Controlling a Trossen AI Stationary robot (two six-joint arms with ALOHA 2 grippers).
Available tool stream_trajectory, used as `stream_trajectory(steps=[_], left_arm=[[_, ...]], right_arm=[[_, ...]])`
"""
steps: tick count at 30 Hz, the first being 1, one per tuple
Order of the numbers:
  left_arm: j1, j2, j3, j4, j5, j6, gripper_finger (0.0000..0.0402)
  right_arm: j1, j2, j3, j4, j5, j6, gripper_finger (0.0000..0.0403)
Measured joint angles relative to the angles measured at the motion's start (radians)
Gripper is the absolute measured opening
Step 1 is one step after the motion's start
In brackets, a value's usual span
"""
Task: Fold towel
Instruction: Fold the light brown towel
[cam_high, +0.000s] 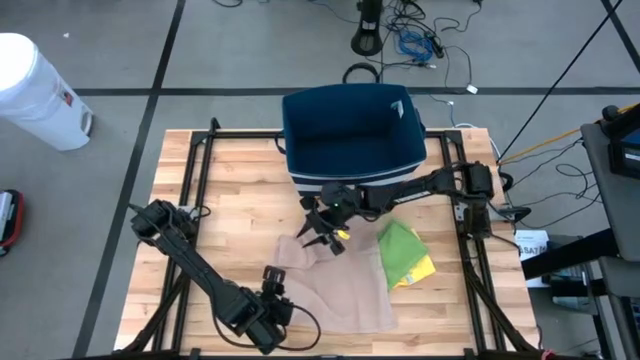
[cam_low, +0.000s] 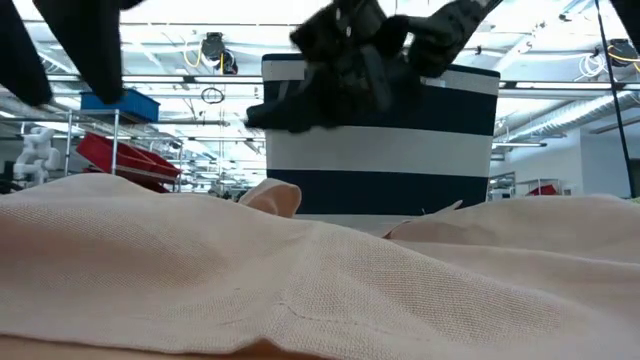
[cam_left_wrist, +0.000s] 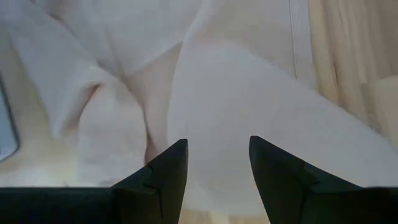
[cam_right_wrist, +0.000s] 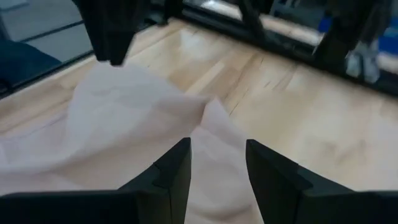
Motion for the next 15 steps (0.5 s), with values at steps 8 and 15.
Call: stream_trajectory(steps=[8,15], left_arm=[[0.056,0.000,-0.163,0.232,0.017,0.073,0.0178],[0.099,0.000,-0.275,0.479,0.104,0.149,0.0178]], right_arm=[[-0.037,0.131,0.000,0.084,-0.131,0.012,0.0141],[-0.038,0.223,0.082,0.039,-0.158,0.010,0.0141]])
